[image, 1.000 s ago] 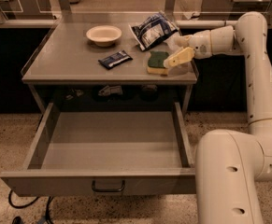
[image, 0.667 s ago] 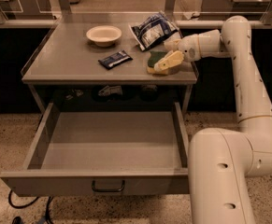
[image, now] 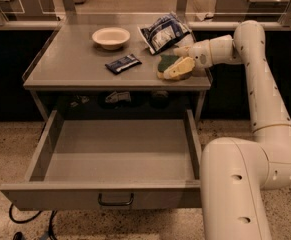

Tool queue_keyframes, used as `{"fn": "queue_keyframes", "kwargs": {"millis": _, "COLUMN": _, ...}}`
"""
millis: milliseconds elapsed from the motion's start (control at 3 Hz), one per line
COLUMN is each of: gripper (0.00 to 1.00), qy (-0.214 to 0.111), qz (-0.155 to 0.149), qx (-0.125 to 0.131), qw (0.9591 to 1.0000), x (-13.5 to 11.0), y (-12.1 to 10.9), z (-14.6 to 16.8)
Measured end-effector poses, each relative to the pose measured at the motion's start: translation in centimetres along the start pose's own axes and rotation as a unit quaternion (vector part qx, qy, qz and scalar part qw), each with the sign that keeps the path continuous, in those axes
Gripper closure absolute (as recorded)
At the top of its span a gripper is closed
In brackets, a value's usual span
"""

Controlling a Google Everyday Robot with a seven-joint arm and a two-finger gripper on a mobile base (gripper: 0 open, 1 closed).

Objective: Place sponge into top drawer

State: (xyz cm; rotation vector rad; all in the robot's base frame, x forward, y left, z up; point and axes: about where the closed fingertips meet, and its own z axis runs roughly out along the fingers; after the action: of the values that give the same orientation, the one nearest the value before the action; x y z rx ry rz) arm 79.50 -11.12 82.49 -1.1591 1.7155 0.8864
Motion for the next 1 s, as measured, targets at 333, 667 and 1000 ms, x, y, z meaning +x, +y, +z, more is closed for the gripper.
{"fn": "queue_keyframes", "kwargs": {"millis": 333, "gripper": 0.19, "qy": 0.0, "qz": 0.0, "qx": 0.0, "qw": 1.0, "x": 0.0, "y": 0.0, "z": 0.0}}
{"fn": "queue_keyframes", "kwargs": {"millis": 667, "gripper": 0.42, "qy": 0.0, "qz": 0.0, "qx": 0.0, "qw": 1.0, "x": 0.0, "y": 0.0, "z": 0.01}}
{"fn": "queue_keyframes", "kwargs": {"millis": 1000, "gripper": 0.65, "qy": 0.0, "qz": 0.0, "qx": 0.0, "qw": 1.0, "x": 0.0, "y": 0.0, "z": 0.01}}
